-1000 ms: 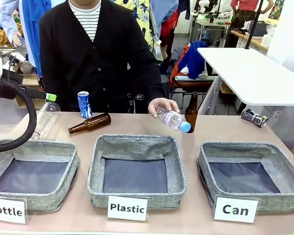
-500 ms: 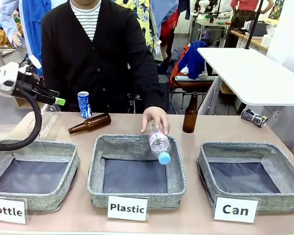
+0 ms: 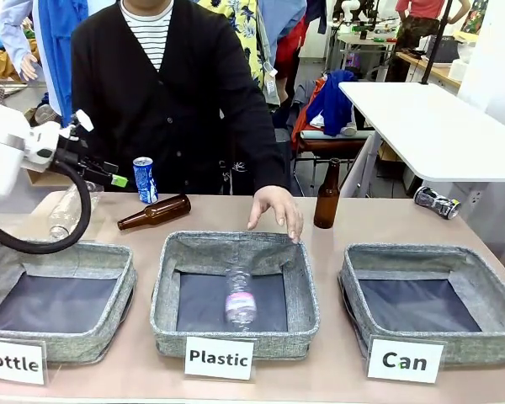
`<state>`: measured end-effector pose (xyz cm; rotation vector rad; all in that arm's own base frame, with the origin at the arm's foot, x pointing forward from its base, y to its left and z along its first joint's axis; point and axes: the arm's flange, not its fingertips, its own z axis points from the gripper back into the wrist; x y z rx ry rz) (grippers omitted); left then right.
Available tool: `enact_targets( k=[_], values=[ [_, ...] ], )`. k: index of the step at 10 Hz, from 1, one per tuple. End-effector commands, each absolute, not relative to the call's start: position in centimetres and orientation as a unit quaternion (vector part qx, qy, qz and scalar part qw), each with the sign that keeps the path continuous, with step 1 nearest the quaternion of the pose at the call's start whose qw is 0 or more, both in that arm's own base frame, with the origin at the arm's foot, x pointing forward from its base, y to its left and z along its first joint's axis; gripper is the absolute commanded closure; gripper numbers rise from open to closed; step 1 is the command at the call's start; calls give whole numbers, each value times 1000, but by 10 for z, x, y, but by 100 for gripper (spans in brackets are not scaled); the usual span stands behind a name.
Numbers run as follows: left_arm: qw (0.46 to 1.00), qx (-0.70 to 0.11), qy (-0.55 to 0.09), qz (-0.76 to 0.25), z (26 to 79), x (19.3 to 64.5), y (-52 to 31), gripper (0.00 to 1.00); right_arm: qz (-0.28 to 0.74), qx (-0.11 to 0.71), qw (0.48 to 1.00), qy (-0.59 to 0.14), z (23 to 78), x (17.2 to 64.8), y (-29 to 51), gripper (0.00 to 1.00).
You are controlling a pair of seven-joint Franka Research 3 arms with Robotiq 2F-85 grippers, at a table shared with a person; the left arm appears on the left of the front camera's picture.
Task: Sort the can waste into the basket.
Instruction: Pick up the can waste from the table and place it in the right Fabric basket.
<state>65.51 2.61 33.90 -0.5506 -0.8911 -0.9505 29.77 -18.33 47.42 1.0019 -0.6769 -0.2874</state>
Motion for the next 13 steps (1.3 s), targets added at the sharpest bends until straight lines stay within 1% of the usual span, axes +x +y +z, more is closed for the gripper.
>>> enact_targets(
  k=[1, 4, 6, 9, 10, 11, 12, 13],
  values=[
    [758, -254, -421, -428, 331, 683, 24, 0, -124, 472, 808, -330, 475, 301, -184, 0],
    [745, -270, -437, -426, 315, 703, 10, 0, -124, 472, 808, -330, 475, 301, -184, 0],
    [747, -268, -434, -427, 304, 717, -1, 0, -124, 472, 808, -330, 475, 301, -184, 0],
    [738, -269, -442, -434, 296, 721, -11, 0, -124, 472, 808, -330, 475, 301, -184, 0],
    [731, -271, -450, -435, 294, 722, -13, 53, -124, 472, 808, -330, 475, 301, -184, 0],
    [732, -275, -445, -438, 292, 724, -15, 60, -124, 472, 808, -330, 475, 301, -184, 0],
    [731, -272, -441, -444, 289, 724, -17, 100, -124, 472, 808, -330, 475, 301, -184, 0],
    [729, -272, -442, -447, 288, 723, -17, 66, -124, 472, 808, -330, 475, 301, -184, 0]
  ],
)
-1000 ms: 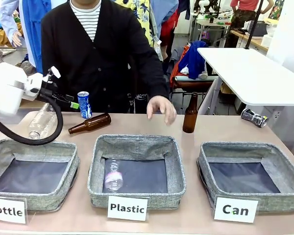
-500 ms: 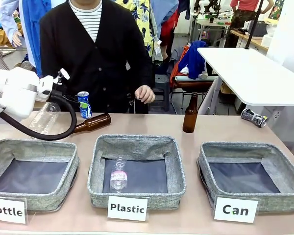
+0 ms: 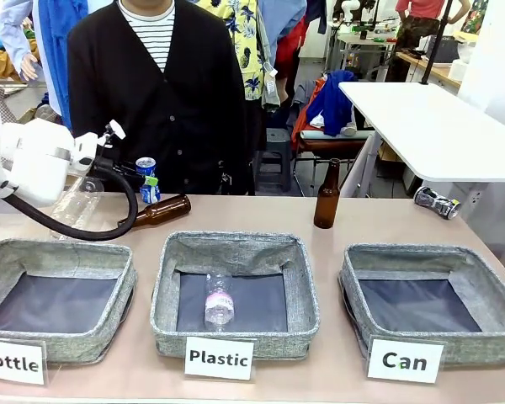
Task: Sort the can waste into the basket.
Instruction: Pick up the can waste from the table and place it in the right Fabric basket.
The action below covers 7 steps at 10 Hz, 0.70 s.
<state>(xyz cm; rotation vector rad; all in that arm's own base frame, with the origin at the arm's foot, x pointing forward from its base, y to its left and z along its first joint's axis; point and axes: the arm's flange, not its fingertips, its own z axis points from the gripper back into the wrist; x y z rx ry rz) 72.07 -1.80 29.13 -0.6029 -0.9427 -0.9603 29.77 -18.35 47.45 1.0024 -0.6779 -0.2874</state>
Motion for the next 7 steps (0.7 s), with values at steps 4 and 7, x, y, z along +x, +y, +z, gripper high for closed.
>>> enact_targets(
  k=[4, 7],
  values=[
    [705, -292, -460, -454, 310, 698, -11, 100, -124, 472, 808, -330, 475, 301, -184, 0],
    [696, -342, -368, -513, 390, 600, 13, 100, -124, 472, 808, -330, 475, 301, -184, 0]
  ],
)
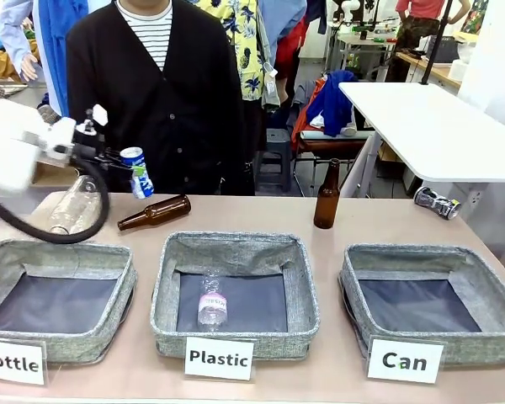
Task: Sort the can waste into the basket.
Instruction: Pick up the can waste from the table and place it in the right Fabric basket.
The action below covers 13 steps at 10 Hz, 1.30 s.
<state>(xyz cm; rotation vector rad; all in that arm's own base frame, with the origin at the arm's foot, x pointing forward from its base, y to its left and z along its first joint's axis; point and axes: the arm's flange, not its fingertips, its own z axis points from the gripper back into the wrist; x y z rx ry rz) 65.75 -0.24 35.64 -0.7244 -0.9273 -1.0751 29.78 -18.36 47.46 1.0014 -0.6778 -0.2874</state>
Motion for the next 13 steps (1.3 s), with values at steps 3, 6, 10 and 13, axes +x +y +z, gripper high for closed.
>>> enact_targets(
  k=[3, 6, 10, 13],
  values=[
    [668, -337, -249, -615, 466, 485, 65, 100, -124, 472, 808, -330, 475, 301, -184, 0],
    [632, -340, -213, -663, 492, 385, 100, 100, -124, 472, 808, -330, 475, 301, -184, 0],
    [637, -343, -207, -659, 504, 374, 110, 100, -124, 472, 808, -330, 475, 301, -184, 0],
    [601, -364, -241, -669, 481, 367, 99, 67, -124, 472, 808, -330, 475, 301, -184, 0]
  ],
)
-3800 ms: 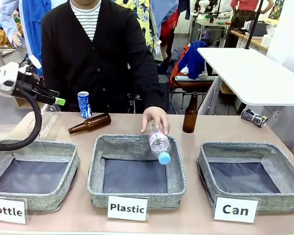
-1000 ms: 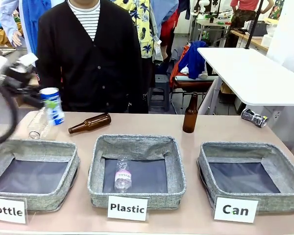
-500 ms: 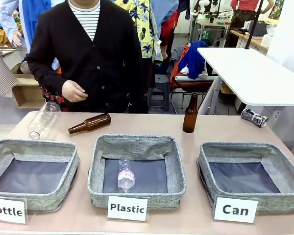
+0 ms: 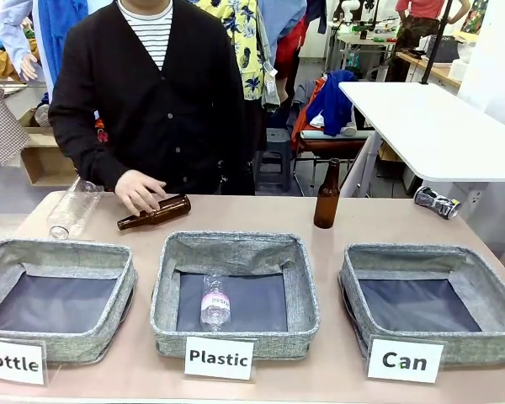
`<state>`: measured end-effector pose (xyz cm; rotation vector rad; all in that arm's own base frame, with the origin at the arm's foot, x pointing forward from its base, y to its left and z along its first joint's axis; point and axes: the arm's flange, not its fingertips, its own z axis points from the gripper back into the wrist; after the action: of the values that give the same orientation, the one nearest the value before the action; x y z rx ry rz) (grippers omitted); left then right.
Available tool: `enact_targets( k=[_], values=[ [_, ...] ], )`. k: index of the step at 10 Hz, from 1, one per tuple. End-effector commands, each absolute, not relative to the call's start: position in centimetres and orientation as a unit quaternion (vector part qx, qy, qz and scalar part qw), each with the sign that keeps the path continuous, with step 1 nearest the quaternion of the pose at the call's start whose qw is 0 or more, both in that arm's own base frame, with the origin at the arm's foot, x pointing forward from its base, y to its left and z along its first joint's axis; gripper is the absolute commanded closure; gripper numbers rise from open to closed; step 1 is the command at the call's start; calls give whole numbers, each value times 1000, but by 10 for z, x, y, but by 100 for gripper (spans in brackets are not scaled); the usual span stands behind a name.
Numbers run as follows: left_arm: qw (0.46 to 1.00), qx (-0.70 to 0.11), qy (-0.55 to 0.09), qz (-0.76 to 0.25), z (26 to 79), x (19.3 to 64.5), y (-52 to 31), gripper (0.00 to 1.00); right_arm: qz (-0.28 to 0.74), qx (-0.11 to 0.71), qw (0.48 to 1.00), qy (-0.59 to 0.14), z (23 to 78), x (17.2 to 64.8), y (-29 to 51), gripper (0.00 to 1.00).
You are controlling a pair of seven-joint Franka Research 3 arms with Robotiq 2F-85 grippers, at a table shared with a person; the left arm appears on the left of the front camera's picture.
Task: Sort the can waste into the basket.
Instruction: Pick up the can waste from the table and place it in the right Fabric basket.
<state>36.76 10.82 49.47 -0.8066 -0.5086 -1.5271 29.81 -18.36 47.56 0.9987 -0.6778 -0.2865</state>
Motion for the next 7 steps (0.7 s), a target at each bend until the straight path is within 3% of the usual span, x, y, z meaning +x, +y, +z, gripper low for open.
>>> enact_targets(
  k=[1, 2, 3, 4, 6, 7],
  values=[
    [590, -369, -258, -670, 484, 357, 62, 67, -124, 472, 808, -330, 475, 301, -184, 0],
    [533, -368, -255, -718, 498, 344, 19, 67, -134, 468, 814, -318, 476, 298, -184, 0],
    [510, -346, -236, -752, 519, 332, -48, 67, -116, 419, 830, -350, 512, 278, -199, 0],
    [480, -348, -210, -778, 537, 327, -118, 67, -102, 412, 843, -329, 539, 260, -209, 0],
    [459, -378, -214, -775, 558, 319, -271, 67, -49, 401, 866, -294, 572, 211, -226, 0],
    [464, -356, -221, -781, 559, 323, -346, 67, -15, 395, 874, -283, 580, 187, -236, 0]
  ],
)
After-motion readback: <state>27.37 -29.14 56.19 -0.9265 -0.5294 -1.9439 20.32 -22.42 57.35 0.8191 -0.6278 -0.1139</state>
